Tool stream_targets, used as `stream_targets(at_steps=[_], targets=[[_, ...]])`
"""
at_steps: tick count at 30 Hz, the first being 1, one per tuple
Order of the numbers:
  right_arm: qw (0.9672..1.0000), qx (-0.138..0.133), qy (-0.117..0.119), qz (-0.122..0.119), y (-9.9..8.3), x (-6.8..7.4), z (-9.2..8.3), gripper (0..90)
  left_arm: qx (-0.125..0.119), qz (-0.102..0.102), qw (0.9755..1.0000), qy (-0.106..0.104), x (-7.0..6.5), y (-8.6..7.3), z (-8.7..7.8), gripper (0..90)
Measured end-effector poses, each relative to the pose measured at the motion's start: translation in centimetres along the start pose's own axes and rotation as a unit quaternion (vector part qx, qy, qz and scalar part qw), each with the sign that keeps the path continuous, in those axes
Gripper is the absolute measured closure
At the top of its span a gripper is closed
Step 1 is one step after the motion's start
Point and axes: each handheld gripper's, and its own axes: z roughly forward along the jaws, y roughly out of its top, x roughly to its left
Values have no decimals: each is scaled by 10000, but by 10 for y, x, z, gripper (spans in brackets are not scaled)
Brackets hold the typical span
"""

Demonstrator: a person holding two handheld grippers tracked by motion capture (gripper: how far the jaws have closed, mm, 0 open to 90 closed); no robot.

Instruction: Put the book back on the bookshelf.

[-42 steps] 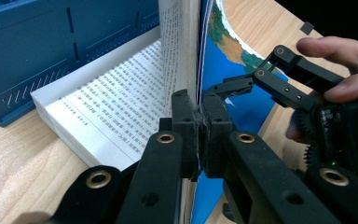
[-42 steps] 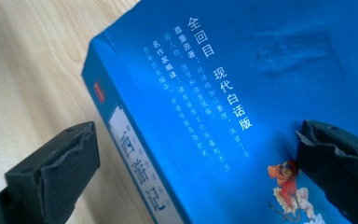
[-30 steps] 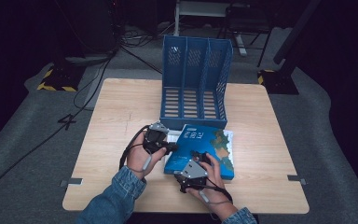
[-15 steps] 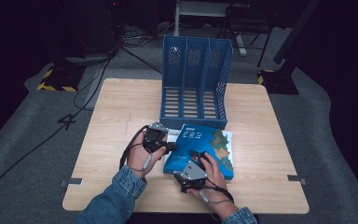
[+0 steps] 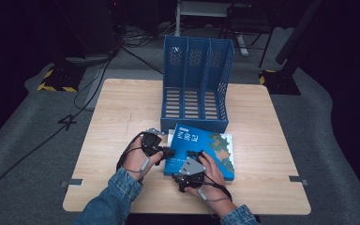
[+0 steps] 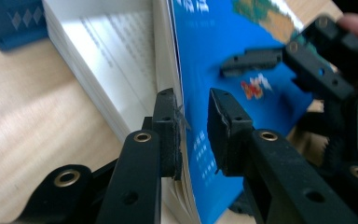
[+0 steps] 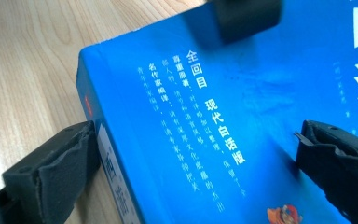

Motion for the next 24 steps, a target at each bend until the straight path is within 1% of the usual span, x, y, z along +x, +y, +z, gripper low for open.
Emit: stream_targets(at_steps=[1, 2, 3, 4, 5, 7, 12, 15, 17, 19, 20, 21, 22, 23, 24], targets=[[10000, 7, 26, -3, 0, 0, 0, 0, 109, -22, 9999, -4, -1, 0, 0, 753], [10000, 0, 29, -2, 1, 0, 1, 0, 109, -22, 9999, -4, -1, 0, 0, 776], [10000, 0, 29, -2, 1, 0, 1, 0, 157, -32, 9999, 35, -2, -1, 0, 776], [10000, -7, 30, -11, 1, 0, 1, 0, 218, -22, 9997, 96, -3, -1, 0, 837], [10000, -7, 30, -11, 1, 0, 1, 0, 243, -12, 9996, 127, -2, -1, 0, 837], [10000, -8, 33, -18, 1, 0, 1, 0, 249, -72, 9997, -22, -1, -1, -2, 864], [9998, -77, -90, -145, 1, 3, 1, 0, 346, -65, 9992, -182, -2, 5, -6, 871], [9994, -189, -200, -206, 2, 5, -1, 0, 309, -88, 9990, -319, -2, 8, -9, 872], [9991, -265, -258, -200, 4, 4, -4, 0, 170, -103, 9987, -461, -3, 12, -14, 872], [9986, -345, -334, -208, 7, 2, -9, 0, 78, -32, 9987, -504, -5, 15, -18, 872], [9985, -358, -365, -207, 9, 1, -10, 0, 12, 9, 9988, -493, -8, 16, -20, 871], [9985, -358, -365, -207, 9, 1, -10, 0, 12, 9, 9988, -493, -8, 16, -20, 872], [9981, -371, -436, -248, 13, -1, -14, 0, -77, 88, 9987, -500, -11, 18, -22, 872], [9979, -384, -451, -245, 13, -1, -15, 0, -139, 78, 9986, -509, -12, 19, -23, 872], [9977, -407, -471, -249, 14, -2, -16, 0, -150, 85, 9985, -524, -13, 20, -23, 872]])
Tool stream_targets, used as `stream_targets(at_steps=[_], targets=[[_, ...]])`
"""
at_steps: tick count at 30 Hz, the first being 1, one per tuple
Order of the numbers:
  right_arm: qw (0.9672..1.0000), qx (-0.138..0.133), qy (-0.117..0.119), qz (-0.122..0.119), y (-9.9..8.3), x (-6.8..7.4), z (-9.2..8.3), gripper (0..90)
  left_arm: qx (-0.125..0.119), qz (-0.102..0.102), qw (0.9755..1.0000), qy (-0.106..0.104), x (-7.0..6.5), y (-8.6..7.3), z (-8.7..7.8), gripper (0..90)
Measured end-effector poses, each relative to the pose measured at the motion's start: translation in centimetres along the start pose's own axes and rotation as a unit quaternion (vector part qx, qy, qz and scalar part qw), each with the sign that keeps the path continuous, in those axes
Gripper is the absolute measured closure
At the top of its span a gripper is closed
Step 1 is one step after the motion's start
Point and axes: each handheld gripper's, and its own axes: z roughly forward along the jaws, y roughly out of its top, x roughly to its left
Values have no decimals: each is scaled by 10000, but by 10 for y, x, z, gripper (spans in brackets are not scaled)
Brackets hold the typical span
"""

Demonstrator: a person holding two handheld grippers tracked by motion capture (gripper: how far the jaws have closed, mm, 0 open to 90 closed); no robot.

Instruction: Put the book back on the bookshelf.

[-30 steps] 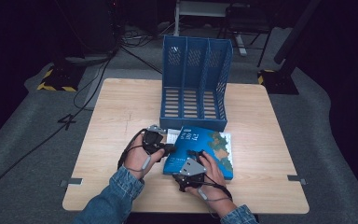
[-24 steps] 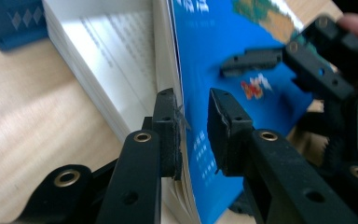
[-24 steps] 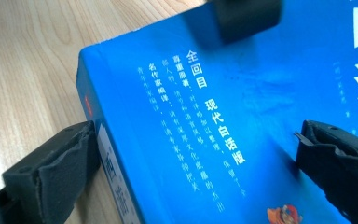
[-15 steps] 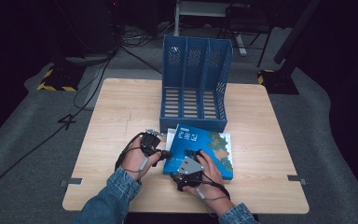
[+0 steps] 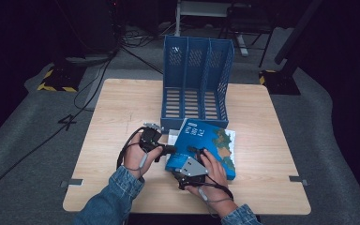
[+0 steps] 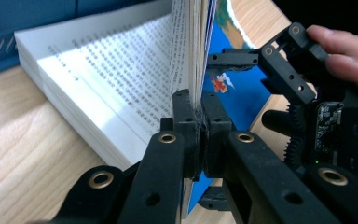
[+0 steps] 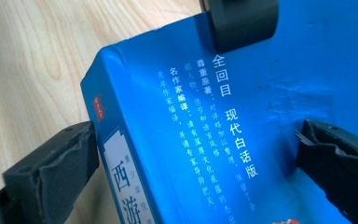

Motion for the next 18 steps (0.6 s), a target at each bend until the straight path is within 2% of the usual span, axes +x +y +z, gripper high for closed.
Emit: stream_targets(at_steps=[5, 6, 8, 12, 14, 18], targets=[[10000, -47, -31, -23, -1, -1, 0, 0, -52, -111, 9999, -86, 3, 3, 0, 872], [9993, -3, -240, -288, -4, 1, 2, 1, -66, -194, 9996, -199, 5, 5, 1, 872], [9976, 84, -447, -529, -6, 2, 4, 2, -32, -195, 9996, -202, 5, 7, 2, 872], [9977, 99, -560, -357, -8, 0, 7, 0, -11, -138, 9998, -157, 4, 8, 6, 871], [9970, 282, -559, -453, -7, -2, 11, 0, 19, -153, 9998, -146, 5, 9, 8, 870], [9963, 336, -590, -533, -8, -1, 15, 0, 83, -211, 9997, -125, 8, 7, 11, 869]])
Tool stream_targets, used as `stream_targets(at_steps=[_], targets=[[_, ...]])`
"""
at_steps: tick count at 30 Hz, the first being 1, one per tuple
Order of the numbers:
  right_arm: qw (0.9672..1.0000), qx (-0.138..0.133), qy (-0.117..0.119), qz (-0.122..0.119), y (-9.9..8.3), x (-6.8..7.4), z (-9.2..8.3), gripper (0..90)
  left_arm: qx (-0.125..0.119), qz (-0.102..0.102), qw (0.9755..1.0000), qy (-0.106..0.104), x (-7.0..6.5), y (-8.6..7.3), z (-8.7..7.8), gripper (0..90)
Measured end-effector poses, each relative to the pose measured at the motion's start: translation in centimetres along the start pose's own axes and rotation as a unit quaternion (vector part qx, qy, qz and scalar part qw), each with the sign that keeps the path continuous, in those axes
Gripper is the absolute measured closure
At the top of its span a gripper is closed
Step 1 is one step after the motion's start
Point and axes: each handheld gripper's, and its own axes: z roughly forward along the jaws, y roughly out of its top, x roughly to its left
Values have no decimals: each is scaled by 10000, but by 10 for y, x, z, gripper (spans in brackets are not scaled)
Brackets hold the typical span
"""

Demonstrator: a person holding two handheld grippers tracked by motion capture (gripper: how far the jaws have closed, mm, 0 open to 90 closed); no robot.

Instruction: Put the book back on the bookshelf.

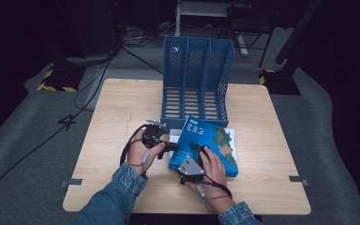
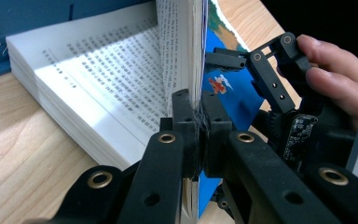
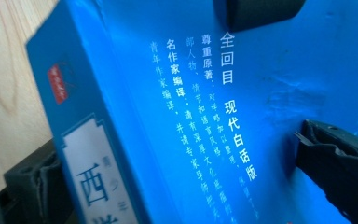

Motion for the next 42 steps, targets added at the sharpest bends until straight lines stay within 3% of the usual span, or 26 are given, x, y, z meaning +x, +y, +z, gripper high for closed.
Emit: stream_targets(at_steps=[4, 12, 14, 16, 19, 21, 22, 23, 26, 29, 36, 39, 42], targets=[[9997, 218, -127, -79, 1, 5, 7, 0, 34, -56, 9999, 89, 2, -3, 3, 867], [9995, 299, -59, -20, 1, 5, 9, 0, -89, -189, 9998, 58, 11, -7, 3, 818], [9995, 326, -28, 6, 1, 4, 9, 0, -194, -200, 9994, 182, 16, -10, 3, 788], [9992, 390, 44, 49, 2, 3, 10, 0, -311, -351, 9989, 29, 20, -13, 1, 715], [9988, 460, 116, 78, 4, 1, 11, 6, -425, -346, 9985, 93, 21, -15, -1, 644], [9984, 497, 215, 188, 3, -1, 12, 4, -627, -384, 9973, 7, 22, -16, -5, 628], [9969, 524, 407, 428, 2, -5, 13, 9, -786, -374, 9962, 15, 22, -18, -9, 575], [9968, 525, 422, 425, 2, -6, 13, 11, -819, -400, 9958, 24, 23, -19, -12, 570], [9968, 599, 383, 374, 4, -6, 14, 47, -881, -389, 9953, 86, 26, -21, -16, 560], [9968, 712, 279, 248, 7, -6, 15, 76, -1013, -524, 9933, 162, 35, -25, -24, 558], [9966, 703, 373, 236, 7, -6, 14, 123, -1114, -658, 9914, 198, 40, -33, -32, 559], [9964, 697, 472, -122, 11, -4, 12, 229, -1119, -689, 9911, 221, 43, -36, -36, 559], [9950, 787, 533, -316, 16, -5, 11, 258, -1127, -751, 9905, 238, 47, -39, -39, 563]])
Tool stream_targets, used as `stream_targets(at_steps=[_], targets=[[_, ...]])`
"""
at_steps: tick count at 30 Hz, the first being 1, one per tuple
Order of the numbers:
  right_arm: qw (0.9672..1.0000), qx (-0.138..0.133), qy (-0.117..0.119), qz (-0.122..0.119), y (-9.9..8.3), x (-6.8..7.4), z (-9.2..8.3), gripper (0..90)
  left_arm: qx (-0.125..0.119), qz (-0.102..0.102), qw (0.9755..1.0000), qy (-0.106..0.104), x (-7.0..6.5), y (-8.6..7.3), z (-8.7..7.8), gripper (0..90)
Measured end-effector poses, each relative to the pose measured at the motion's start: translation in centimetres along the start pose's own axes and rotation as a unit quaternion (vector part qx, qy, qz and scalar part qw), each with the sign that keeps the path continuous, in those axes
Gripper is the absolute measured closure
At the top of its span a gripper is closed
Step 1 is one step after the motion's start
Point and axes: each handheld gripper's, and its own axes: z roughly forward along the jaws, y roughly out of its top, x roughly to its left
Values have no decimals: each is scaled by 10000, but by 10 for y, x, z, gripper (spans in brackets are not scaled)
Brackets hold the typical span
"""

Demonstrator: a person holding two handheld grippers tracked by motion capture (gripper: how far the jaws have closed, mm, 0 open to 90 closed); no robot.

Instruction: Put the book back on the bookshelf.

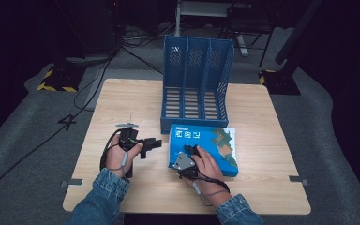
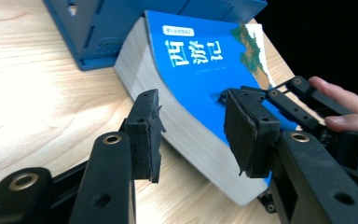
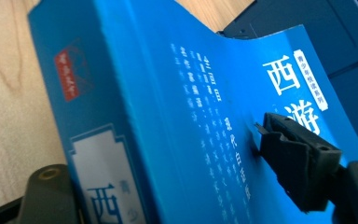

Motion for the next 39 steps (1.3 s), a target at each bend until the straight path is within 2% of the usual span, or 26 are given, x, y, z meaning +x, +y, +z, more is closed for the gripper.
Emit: stream_targets(at_steps=[3, 5, 10, 13, 17, 20, 25, 31, 34, 39], targets=[[9994, 150, 10, -326, 3, 2, 1, 275, -10, -24, 10000, 25, 3, -1, -2, 568], [9989, 177, -3, -442, 4, 3, 1, 281, -11, -42, 10000, 18, 4, -1, -3, 569], [9983, 116, -105, -554, 2, 6, 0, 322, -5, -46, 10000, -2, 3, -2, -4, 568], [9970, 117, -171, -747, -2, 8, -3, 338, 2, -92, 10000, -10, 5, -2, -4, 568], [9969, 13, -204, -758, -9, 5, -5, 334, 39, -103, 9999, -28, 6, -3, -3, 568], [9964, -23, -364, -772, -14, 7, -7, 349, 21, -135, 9999, -40, 7, -2, -3, 568], [9957, -65, -520, -762, -11, 12, -3, 372, 81, -120, 9999, -81, 5, -3, -1, 567], [9955, 8, -506, -804, -4, 13, 0, 387, 83, -150, 9998, -105, 6, -2, -1, 567], [9961, 238, -360, -774, 4, 8, 3, 352, 67, -187, 9997, -123, 7, -2, -1, 568], [9932, 442, -478, -968, 12, 11, 8, 374, 67, -184, 9997, -134, 7, -3, -2, 567]])
